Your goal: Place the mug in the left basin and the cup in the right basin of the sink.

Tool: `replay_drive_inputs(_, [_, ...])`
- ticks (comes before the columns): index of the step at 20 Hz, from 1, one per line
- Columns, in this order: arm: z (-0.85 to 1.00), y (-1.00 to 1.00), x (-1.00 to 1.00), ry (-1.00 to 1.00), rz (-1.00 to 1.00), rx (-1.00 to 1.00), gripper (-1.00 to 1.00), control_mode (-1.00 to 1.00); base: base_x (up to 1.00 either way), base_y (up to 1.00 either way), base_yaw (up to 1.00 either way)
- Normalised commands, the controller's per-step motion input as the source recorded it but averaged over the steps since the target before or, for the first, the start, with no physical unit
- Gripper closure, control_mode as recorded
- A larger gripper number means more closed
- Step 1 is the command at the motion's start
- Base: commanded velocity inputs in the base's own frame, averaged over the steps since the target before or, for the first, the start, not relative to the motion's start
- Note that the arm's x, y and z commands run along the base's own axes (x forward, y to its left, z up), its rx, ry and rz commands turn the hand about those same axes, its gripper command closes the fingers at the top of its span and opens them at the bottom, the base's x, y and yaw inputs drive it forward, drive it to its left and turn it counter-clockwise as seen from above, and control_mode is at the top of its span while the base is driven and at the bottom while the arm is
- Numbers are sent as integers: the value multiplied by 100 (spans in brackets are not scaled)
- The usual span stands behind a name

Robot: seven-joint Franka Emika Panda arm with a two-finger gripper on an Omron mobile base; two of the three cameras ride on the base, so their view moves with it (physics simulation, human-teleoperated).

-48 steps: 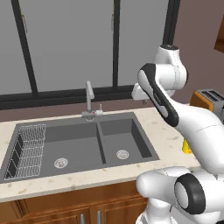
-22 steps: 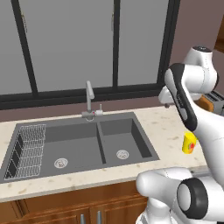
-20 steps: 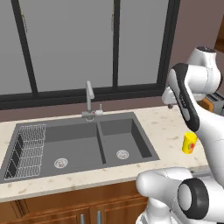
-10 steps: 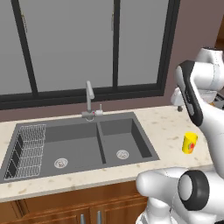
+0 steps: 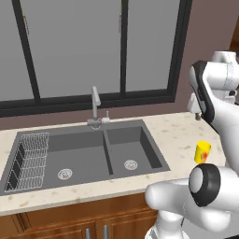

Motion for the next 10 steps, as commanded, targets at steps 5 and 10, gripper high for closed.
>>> replay_drive_inputs(5, [-46, -17, 0, 0, 0, 0, -100, -100, 0, 0, 0])
replay_drive_inputs(10, [-41, -8, 0, -4, 0, -1, -100, -100, 0, 0, 0])
